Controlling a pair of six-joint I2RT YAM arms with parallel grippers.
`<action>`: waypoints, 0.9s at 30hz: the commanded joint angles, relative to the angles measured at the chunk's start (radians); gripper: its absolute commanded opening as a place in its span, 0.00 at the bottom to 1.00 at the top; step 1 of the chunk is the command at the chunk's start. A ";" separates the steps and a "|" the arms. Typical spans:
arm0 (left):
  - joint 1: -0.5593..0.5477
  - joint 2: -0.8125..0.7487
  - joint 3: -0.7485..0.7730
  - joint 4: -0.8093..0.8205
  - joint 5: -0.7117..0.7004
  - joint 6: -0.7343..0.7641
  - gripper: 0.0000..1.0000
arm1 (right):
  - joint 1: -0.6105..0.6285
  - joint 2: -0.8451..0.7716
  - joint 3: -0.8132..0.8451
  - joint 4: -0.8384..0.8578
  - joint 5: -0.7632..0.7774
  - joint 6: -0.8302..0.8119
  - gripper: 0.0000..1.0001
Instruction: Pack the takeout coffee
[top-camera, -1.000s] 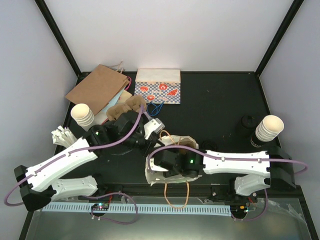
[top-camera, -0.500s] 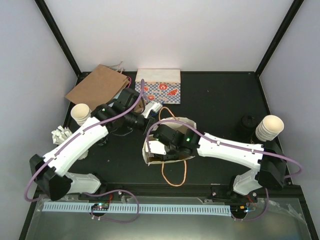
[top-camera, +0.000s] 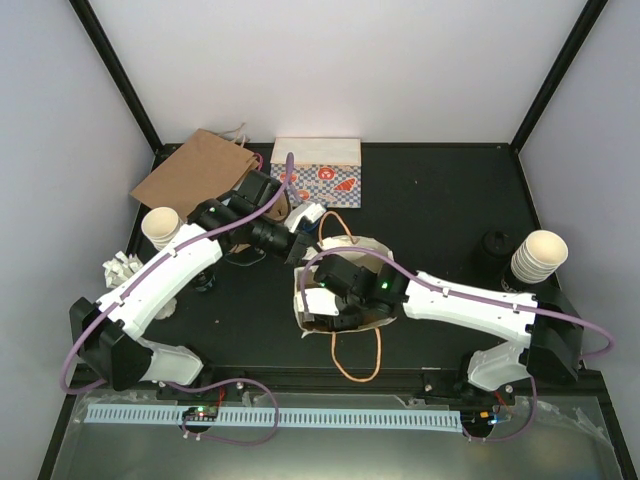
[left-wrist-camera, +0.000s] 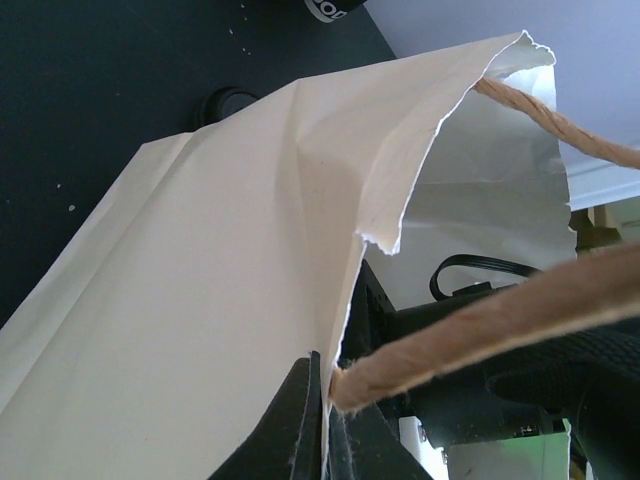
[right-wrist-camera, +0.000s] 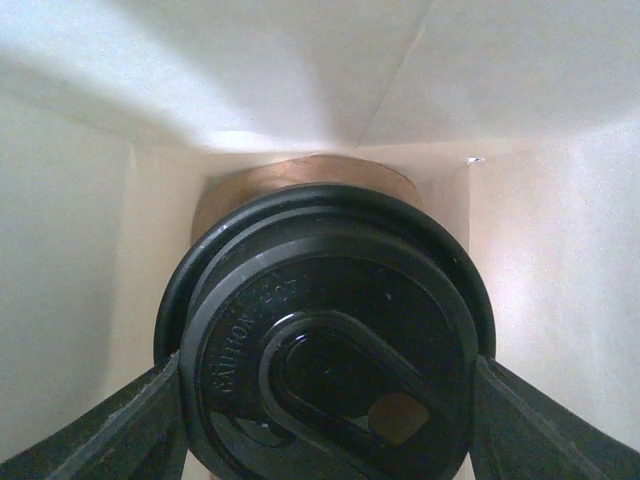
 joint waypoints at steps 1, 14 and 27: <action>0.012 -0.001 0.065 0.037 0.074 0.022 0.02 | 0.014 -0.018 -0.023 0.017 0.000 -0.022 0.54; 0.022 0.029 0.072 0.055 0.128 0.038 0.02 | 0.076 -0.016 -0.047 -0.003 0.046 0.002 0.54; 0.042 0.070 0.098 0.048 0.178 0.055 0.02 | 0.101 -0.020 -0.025 -0.018 0.069 0.023 0.54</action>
